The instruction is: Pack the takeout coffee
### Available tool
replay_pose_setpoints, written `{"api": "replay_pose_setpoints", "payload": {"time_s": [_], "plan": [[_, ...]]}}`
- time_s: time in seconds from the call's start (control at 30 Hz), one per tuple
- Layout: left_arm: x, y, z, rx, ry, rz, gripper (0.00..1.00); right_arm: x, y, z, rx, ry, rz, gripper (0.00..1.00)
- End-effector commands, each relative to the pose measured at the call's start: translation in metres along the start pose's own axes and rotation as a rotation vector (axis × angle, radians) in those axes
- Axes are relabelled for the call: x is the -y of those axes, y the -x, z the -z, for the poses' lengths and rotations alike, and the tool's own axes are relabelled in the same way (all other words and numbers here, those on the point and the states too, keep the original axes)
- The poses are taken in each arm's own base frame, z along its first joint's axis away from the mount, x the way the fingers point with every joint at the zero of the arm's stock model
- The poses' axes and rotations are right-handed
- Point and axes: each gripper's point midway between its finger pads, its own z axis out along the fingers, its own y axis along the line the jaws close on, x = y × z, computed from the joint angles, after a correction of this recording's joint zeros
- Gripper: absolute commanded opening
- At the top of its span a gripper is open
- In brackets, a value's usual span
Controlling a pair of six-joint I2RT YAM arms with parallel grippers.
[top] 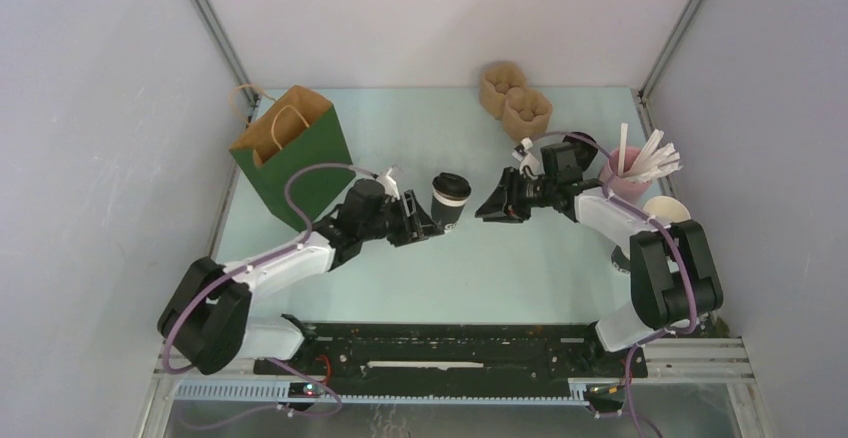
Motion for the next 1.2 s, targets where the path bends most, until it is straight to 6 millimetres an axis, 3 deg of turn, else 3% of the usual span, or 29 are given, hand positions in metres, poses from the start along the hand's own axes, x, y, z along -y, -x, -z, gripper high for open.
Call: {"api": "replay_pose_setpoints", "payload": {"time_s": [0.0, 0.07, 0.1, 0.23, 0.33, 0.4, 0.5, 0.67, 0.87, 0.9, 1.0, 1.17], "plan": [[-0.005, 0.015, 0.017, 0.087, 0.019, -0.072, 0.61, -0.024, 0.019, 0.013, 0.070, 0.033, 0.111, 0.50], [-0.012, 0.027, 0.026, 0.133, 0.049, -0.069, 0.68, -0.029, 0.036, 0.015, 0.119, 0.039, 0.134, 0.64], [-0.012, 0.035, 0.030, 0.155, 0.049, -0.064, 0.71, -0.031, 0.046, 0.014, 0.150, 0.039, 0.150, 0.77], [-0.013, 0.070, 0.036, 0.238, 0.087, -0.102, 0.86, -0.036, 0.091, -0.001, 0.276, 0.042, 0.229, 0.99], [-0.019, 0.099, 0.035, 0.304, 0.135, -0.097, 0.93, -0.025, 0.131, -0.024, 0.346, 0.048, 0.234, 1.00], [-0.021, 0.115, 0.032, 0.301, 0.158, -0.074, 0.93, -0.020, 0.153, -0.034, 0.358, 0.026, 0.190, 1.00], [-0.015, 0.139, 0.028, 0.320, 0.183, -0.114, 0.93, -0.017, 0.170, -0.053, 0.362, -0.053, 0.232, 1.00], [-0.019, 0.180, -0.001, 0.322, 0.261, -0.178, 0.94, 0.003, 0.202, -0.081, 0.333, -0.124, 0.322, 0.99], [-0.042, 0.234, -0.031, 0.360, 0.437, -0.260, 0.97, -0.014, 0.247, -0.126, 0.275, -0.029, 0.431, 1.00], [-0.048, 0.237, -0.036, 0.345, 0.455, -0.261, 0.96, -0.006, 0.251, -0.142, 0.254, -0.033, 0.405, 1.00], [-0.059, 0.232, -0.047, 0.318, 0.469, -0.229, 0.92, -0.015, 0.253, -0.164, 0.209, 0.030, 0.331, 0.92], [-0.073, 0.215, -0.049, 0.301, 0.475, -0.205, 0.91, -0.029, 0.231, -0.188, 0.168, 0.074, 0.325, 0.88]]}}
